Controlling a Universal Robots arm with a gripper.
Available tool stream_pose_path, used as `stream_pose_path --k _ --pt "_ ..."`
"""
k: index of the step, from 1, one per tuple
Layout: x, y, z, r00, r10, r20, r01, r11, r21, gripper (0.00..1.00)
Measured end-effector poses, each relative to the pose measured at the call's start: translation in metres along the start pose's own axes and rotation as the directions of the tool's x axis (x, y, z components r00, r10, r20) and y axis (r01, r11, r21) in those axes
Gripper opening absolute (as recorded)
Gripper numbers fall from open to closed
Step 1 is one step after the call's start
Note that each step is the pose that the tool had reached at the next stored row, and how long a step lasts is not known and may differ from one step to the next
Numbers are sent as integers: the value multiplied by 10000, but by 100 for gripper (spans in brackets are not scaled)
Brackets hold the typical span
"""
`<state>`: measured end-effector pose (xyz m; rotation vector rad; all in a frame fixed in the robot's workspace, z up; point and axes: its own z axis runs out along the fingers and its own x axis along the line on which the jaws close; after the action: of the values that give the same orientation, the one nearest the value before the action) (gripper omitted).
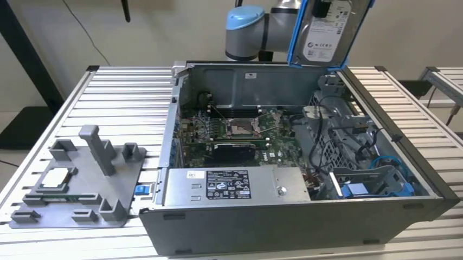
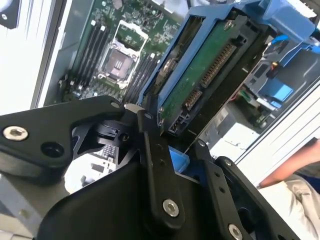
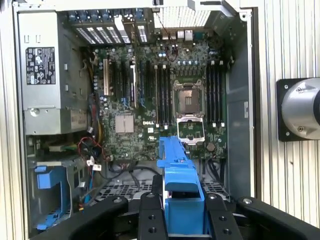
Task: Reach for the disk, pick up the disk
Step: 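Pick up the disk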
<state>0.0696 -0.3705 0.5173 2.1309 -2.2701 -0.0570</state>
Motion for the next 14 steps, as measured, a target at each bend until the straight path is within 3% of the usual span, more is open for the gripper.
stream_pose_path --k 9,14 --pt "-24 -376 -7 10000 0 2 0 10000 12 0" --pt "-29 -440 -10 10000 0 1 0 10000 12 0"
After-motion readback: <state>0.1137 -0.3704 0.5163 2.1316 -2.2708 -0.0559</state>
